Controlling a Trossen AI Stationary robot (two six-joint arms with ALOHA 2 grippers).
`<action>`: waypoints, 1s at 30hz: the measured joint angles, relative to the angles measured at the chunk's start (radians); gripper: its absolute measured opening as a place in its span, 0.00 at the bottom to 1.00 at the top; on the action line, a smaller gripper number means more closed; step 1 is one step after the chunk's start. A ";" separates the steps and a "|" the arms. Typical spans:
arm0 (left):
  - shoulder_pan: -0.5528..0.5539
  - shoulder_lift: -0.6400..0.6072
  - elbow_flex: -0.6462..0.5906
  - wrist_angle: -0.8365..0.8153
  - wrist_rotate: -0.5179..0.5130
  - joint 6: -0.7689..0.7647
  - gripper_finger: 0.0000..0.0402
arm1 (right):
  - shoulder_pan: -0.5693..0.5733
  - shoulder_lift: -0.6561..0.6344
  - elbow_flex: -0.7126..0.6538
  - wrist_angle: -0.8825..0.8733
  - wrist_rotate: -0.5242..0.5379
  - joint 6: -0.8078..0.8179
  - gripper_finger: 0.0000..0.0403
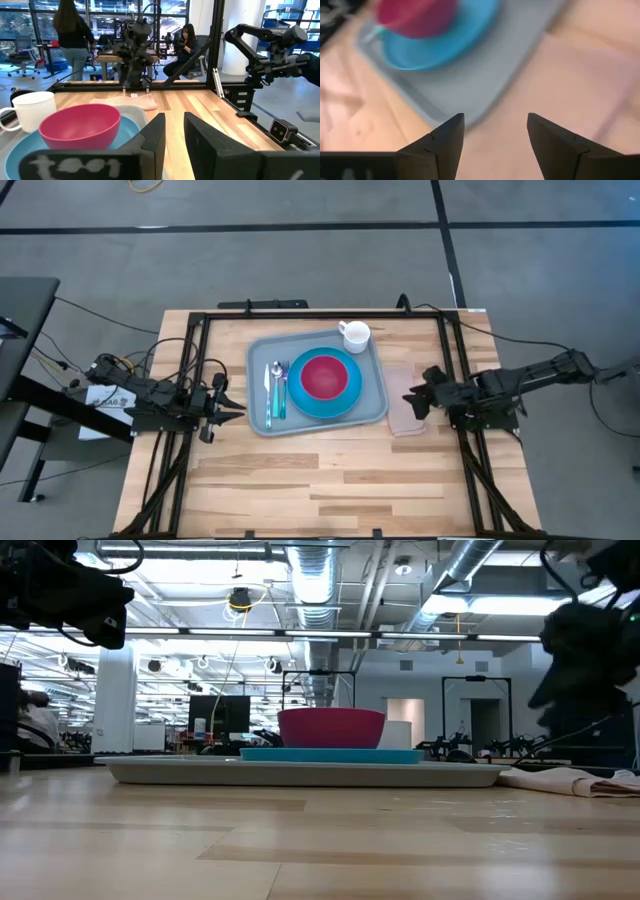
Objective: Set up tray
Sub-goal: Put the napkin on the right side of the plate on the tray
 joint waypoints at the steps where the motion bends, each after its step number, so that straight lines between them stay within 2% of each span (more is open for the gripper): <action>1: 0.000 0.000 0.000 0.000 0.000 0.000 0.15 | 0.000 0.019 0.000 -0.017 -0.001 0.053 0.52; 5: 0.000 0.000 0.000 0.000 0.000 0.000 0.15 | 0.000 0.091 0.000 -0.105 -0.010 0.272 0.51; 10: 0.000 0.000 0.000 0.000 -0.001 0.000 0.15 | 0.000 0.187 0.000 -0.216 -0.010 0.413 0.51; 22: 0.000 0.000 0.000 0.001 -0.002 0.010 0.15 | -0.061 0.371 0.002 -0.116 -0.057 0.462 0.51; 30: 0.000 0.000 0.000 0.001 -0.002 0.008 0.15 | -0.124 0.559 0.011 -0.058 -0.067 0.444 0.48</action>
